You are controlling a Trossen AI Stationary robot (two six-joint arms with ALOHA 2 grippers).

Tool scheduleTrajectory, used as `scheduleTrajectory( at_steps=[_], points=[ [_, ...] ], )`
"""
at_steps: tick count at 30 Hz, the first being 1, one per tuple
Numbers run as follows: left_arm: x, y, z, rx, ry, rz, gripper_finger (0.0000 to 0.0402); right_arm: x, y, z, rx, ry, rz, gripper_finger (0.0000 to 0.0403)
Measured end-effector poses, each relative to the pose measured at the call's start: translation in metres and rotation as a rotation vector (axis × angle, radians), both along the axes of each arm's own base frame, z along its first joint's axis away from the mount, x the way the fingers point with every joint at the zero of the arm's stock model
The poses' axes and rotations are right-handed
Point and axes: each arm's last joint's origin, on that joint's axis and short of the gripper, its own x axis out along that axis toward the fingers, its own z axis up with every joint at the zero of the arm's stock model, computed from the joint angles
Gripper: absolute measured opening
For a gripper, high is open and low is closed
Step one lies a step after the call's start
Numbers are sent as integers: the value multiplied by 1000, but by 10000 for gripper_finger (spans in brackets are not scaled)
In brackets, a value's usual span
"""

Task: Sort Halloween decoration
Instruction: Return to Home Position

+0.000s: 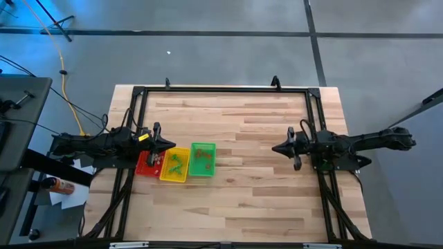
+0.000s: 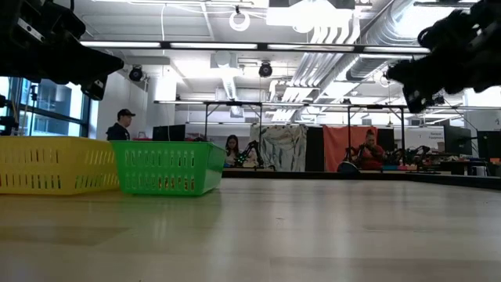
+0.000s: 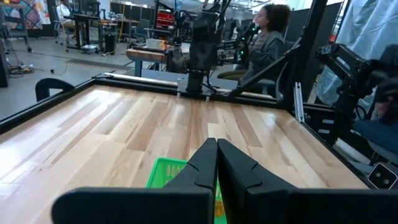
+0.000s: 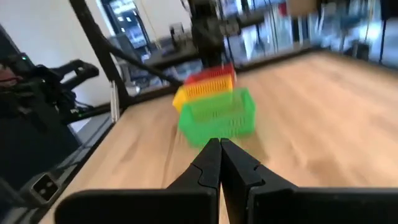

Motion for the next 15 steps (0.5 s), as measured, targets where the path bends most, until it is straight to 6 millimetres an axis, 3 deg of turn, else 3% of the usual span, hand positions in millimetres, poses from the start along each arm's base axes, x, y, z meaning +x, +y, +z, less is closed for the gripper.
scheduleTrajectory(
  at_steps=[5, 15],
  points=[
    [0, 0, 0, 0, 0, 0, 0, -1, 0, -11, 119, 121, -11, 0],
    [0, 0, 0, 0, 0, -1, 0, -6, 0, -22, 128, 234, -17, 0]
  ],
)
